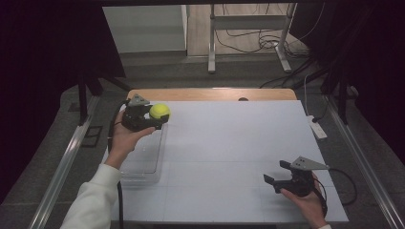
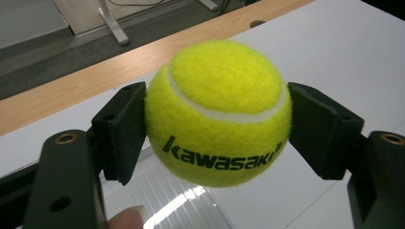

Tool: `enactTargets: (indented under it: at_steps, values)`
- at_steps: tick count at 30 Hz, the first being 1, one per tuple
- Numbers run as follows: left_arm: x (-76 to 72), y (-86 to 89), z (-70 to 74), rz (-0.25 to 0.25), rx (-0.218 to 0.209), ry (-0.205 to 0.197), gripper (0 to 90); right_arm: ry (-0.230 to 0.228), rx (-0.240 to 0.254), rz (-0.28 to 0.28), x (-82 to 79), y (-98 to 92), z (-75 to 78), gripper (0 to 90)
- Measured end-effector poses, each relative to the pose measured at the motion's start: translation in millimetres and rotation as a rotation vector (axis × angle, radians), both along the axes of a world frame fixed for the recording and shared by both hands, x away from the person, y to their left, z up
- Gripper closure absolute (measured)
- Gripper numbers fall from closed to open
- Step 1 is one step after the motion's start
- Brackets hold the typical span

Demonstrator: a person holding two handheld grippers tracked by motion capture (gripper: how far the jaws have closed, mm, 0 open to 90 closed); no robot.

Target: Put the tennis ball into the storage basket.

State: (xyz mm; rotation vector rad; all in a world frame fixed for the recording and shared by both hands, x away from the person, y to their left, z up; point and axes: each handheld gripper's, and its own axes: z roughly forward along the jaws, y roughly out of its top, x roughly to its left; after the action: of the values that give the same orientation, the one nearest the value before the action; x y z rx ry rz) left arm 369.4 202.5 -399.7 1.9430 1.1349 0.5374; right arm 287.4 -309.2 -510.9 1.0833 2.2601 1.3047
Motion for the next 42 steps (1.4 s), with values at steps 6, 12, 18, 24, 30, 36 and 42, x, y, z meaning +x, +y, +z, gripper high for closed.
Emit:
enactTargets:
  at_steps: [6, 12, 18, 24, 30, 36, 42]
  values:
    - [2.4, 7.1, -3.0, 0.025, -0.001, 0.006, 26.6, 0.001, 0.0, 0.0, 0.0, -0.1, 0.0, 10.1]
    - [3.1, 12.2, -5.6, 0.037, 0.007, 0.013, 26.6, 0.002, -0.001, 0.0, 0.3, 0.1, -0.2, 10.1]
    - [5.0, 17.0, -7.2, 0.055, 0.006, 0.015, 26.6, 0.002, -0.005, -0.004, 0.3, -0.3, -0.1, 10.3]
    - [6.1, 24.0, -8.7, 0.083, 0.005, 0.02, 26.5, 0.002, -0.002, -0.002, 0.2, 0.0, -0.1, 10.3]
    - [7.1, 29.3, -9.8, 0.102, 0.007, 0.024, 26.5, 0.002, -0.003, -0.002, 0.1, -0.3, 0.1, 10.3]
    - [8.6, 35.4, -12.0, 0.119, 0.012, 0.03, 26.5, 0.002, -0.002, -0.002, 0.1, 0.0, -0.1, 10.3]
    - [9.1, 40.3, -15.0, 0.135, 0.017, 0.036, 26.5, 0.002, -0.004, -0.001, 0.1, -0.1, -0.1, 10.3]
